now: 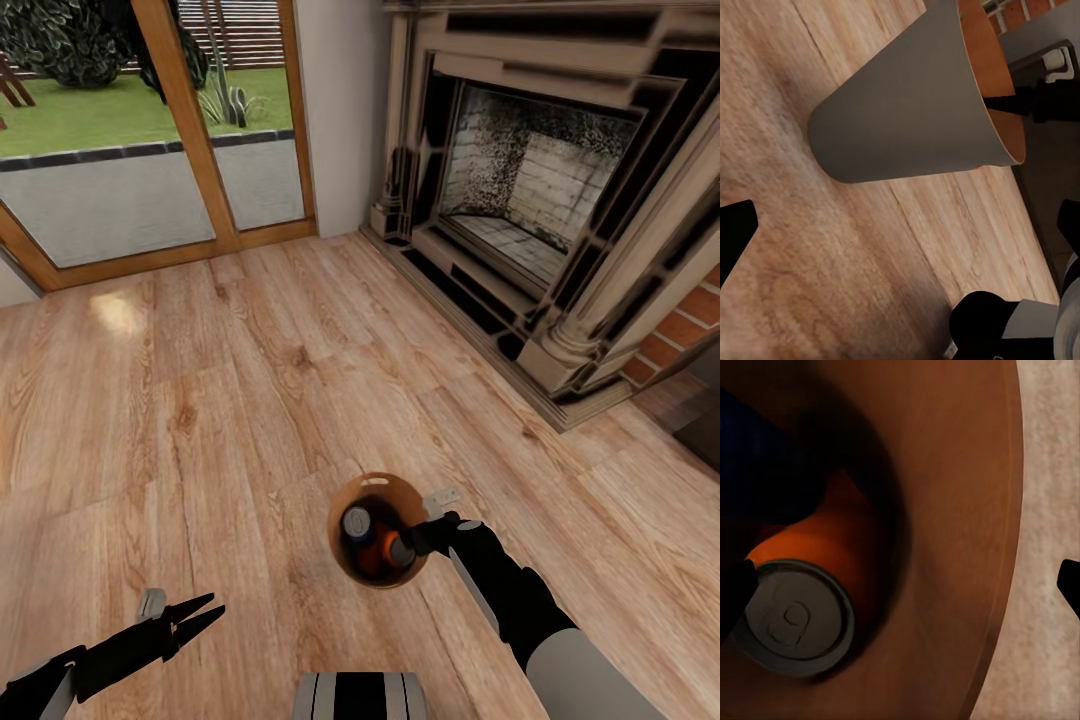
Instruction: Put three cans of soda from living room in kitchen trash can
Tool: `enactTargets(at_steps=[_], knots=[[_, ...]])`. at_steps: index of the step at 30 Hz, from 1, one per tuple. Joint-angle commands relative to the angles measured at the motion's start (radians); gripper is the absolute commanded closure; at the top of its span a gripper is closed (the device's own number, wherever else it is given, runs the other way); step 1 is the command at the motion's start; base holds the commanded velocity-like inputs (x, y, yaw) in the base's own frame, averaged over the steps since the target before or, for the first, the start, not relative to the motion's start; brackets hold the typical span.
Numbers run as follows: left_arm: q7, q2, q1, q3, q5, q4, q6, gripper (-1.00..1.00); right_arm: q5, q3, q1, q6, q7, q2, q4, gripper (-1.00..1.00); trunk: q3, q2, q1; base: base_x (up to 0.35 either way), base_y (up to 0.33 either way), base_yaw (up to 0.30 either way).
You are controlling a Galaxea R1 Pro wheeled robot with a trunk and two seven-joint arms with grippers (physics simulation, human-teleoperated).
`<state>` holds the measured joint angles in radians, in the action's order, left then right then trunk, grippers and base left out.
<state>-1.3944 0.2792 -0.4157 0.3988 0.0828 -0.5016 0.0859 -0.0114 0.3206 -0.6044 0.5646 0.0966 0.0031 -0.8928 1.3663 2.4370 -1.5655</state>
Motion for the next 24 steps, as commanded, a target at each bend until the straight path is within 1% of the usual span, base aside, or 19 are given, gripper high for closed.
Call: enactTargets(at_steps=[1, 10, 18, 24], knots=[[0.0, 0.0, 0.0, 0.0, 0.0, 0.0, 0.0, -1.0, 0.0, 0.0, 0.0, 0.0, 0.0, 0.0, 0.0, -1.0, 0.0, 0.0, 0.0, 0.0, 0.0, 0.0], [-0.001, 0.0, 0.0, 0.0, 0.0, 0.0, -0.001, -1.0, 0.001, 0.0, 0.0, 0.0, 0.0, 0.0, 0.0, -1.0, 0.0, 0.0, 0.0, -0.008, 0.0, 0.0], [-0.001, 0.0, 0.0, 0.0, 0.0, 0.0, -0.001, -1.0, 0.001, 0.0, 0.0, 0.0, 0.0, 0.0, 0.0, -1.0, 0.0, 0.0, 0.0, -0.184, 0.0, 0.0], [-0.001, 0.0, 0.0, 0.0, 0.0, 0.0, -0.001, -1.0, 0.001, 0.0, 0.0, 0.0, 0.0, 0.0, 0.0, -1.0, 0.0, 0.0, 0.0, -0.044, 0.0, 0.0]])
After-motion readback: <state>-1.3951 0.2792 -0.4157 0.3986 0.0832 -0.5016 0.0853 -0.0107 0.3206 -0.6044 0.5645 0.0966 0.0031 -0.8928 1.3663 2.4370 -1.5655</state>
